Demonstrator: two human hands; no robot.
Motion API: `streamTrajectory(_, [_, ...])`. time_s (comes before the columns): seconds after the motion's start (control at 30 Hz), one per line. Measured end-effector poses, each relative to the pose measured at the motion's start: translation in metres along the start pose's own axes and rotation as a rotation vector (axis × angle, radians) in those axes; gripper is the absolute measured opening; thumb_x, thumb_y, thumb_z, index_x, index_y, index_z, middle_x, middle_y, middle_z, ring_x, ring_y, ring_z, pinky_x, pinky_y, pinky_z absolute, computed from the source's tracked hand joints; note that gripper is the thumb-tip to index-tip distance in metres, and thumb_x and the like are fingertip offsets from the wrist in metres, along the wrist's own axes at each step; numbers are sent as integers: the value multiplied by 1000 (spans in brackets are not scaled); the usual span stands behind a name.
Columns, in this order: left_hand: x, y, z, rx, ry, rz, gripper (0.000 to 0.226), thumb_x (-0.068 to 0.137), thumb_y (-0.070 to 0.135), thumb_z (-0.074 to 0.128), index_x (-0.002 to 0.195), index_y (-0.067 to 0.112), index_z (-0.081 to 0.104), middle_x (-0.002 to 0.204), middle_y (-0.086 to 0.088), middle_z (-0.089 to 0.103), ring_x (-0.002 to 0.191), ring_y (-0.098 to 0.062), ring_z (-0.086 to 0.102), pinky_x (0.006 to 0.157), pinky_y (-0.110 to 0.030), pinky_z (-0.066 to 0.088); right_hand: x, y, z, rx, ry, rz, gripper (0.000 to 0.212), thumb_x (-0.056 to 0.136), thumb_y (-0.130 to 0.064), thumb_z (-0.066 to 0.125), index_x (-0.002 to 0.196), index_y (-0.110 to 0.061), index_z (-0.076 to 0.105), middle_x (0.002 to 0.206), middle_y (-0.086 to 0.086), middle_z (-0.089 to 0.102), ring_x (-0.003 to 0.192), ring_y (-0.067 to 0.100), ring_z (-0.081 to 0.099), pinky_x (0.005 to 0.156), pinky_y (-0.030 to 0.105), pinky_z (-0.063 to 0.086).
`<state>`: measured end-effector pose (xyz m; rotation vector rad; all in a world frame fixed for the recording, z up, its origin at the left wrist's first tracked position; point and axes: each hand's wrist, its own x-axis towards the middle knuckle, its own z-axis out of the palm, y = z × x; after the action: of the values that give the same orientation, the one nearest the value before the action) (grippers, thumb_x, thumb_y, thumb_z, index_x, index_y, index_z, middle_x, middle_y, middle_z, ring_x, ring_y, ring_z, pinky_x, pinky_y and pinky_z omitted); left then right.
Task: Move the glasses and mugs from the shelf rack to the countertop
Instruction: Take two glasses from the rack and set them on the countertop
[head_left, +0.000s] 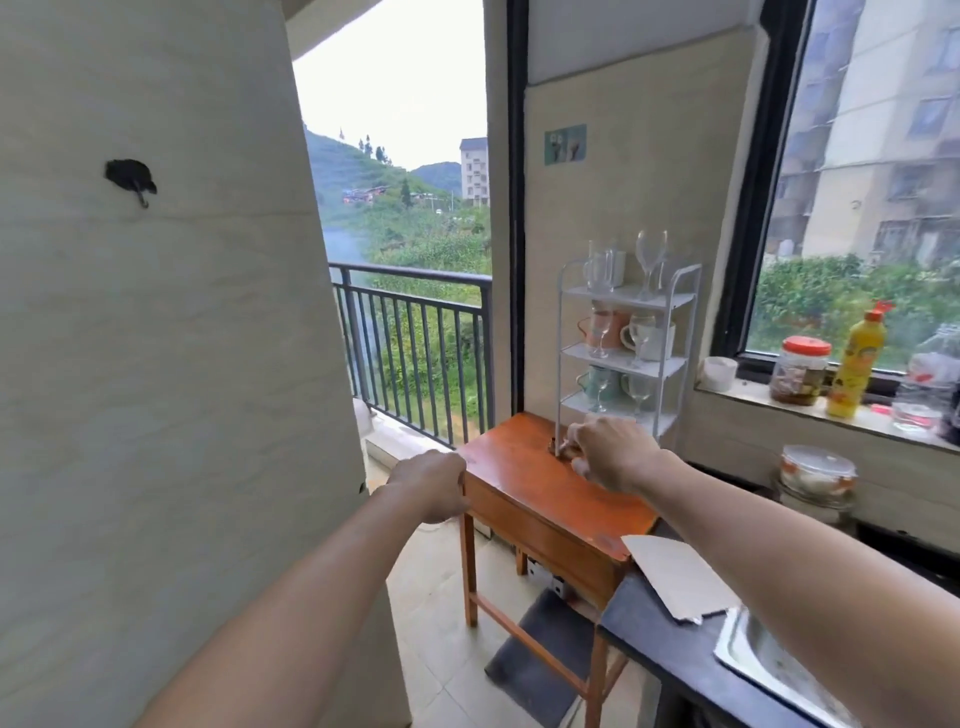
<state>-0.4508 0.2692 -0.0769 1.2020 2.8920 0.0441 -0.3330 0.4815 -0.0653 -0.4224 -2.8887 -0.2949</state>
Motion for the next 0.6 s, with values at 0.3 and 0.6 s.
streamTrajectory(0.3, [186,-42,-40,-72,55,142,32,83,39,61,107,19,61,109,-2,64,95,-22,59,76,-35,51,130,46,8,45,9,213,34,94,-37,53,120,-15,57,117,9,61,106,29,62,86,41,51])
streamTrajectory(0.6, [339,6,-25,-179,9,275,34,80,40,61,106,19,63,106,-5,63,95,-24,60,73,-34,50,211,141,42,60,-21,389,27,91,-30,54,112,-14,59,112,10,66,97,31,64,79,40,51])
